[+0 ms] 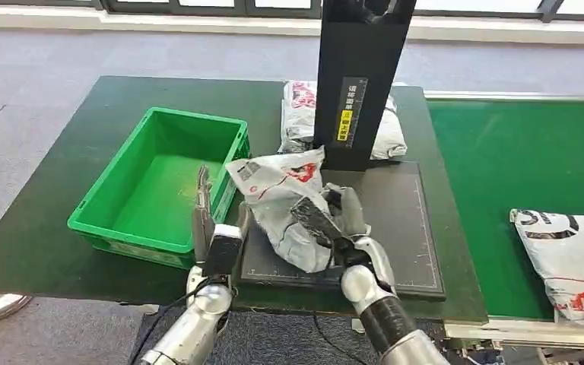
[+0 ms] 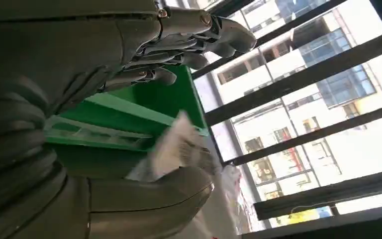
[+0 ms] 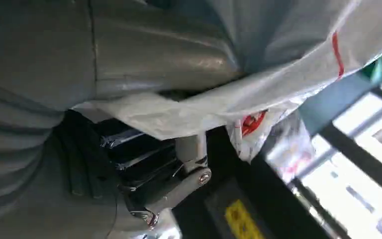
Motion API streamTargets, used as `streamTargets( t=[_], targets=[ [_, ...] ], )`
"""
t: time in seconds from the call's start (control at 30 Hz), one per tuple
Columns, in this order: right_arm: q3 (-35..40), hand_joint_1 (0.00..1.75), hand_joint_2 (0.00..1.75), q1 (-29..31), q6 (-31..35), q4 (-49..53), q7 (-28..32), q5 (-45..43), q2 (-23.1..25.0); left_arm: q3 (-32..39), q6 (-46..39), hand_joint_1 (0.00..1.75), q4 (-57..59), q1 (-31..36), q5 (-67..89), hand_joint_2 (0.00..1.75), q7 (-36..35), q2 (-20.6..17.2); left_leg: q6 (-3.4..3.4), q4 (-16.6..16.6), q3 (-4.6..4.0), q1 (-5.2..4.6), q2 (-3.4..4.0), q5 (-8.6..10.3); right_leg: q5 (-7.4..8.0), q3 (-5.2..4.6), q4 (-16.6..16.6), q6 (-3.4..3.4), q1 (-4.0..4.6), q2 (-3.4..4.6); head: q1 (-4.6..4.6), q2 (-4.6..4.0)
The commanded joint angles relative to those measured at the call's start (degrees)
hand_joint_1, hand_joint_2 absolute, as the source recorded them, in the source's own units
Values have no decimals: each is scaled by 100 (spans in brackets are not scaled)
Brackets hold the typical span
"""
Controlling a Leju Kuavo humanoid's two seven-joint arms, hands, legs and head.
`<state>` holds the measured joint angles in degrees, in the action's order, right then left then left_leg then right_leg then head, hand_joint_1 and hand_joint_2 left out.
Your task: Moved the parcel from conveyor to table for the left to box.
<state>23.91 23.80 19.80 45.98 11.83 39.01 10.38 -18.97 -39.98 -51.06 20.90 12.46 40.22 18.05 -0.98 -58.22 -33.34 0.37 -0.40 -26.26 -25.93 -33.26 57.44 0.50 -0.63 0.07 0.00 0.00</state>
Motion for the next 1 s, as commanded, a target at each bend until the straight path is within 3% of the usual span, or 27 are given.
streamTargets(
  t=[0.03,0.33,0.53,0.6,0.8,1.0],
  targets=[
    [252,0,0,517,-318,-1441,560,-390,191,287,-2,0,298,273,199,175,-22,0,2,8,5,-1,13,3,5,2,-7,-2,0,9,0,0],
    [-137,0,0,356,44,-1008,607,-589,162,569,-2,0,137,176,717,175,-22,113,2,9,-1,-1,12,7,8,-2,-14,-4,0,7,0,0],
    [-821,0,0,236,-20,-487,1269,-1503,181,-205,-2,0,952,592,170,175,-22,38,2,0,-11,-2,-4,6,3,-10,-5,-3,0,-8,0,0],
    [-885,0,0,206,-28,-419,1264,-1547,153,-572,37,0,1193,707,-17,175,-22,-14,3,5,-10,-2,-13,11,5,-7,-10,-5,0,-19,0,0],
    [-885,0,0,206,-28,-419,1264,-1547,153,-572,37,0,1193,707,-17,175,-22,-14,3,4,-4,-4,3,6,6,-7,-9,-5,-2,-1,0,0],
    [-1139,0,0,8,79,-240,1302,-1621,124,-1121,125,0,1680,923,-137,175,-22,2,1,12,0,-3,-4,11,8,-2,-15,-8,0,-10,0,0]
  ],
)
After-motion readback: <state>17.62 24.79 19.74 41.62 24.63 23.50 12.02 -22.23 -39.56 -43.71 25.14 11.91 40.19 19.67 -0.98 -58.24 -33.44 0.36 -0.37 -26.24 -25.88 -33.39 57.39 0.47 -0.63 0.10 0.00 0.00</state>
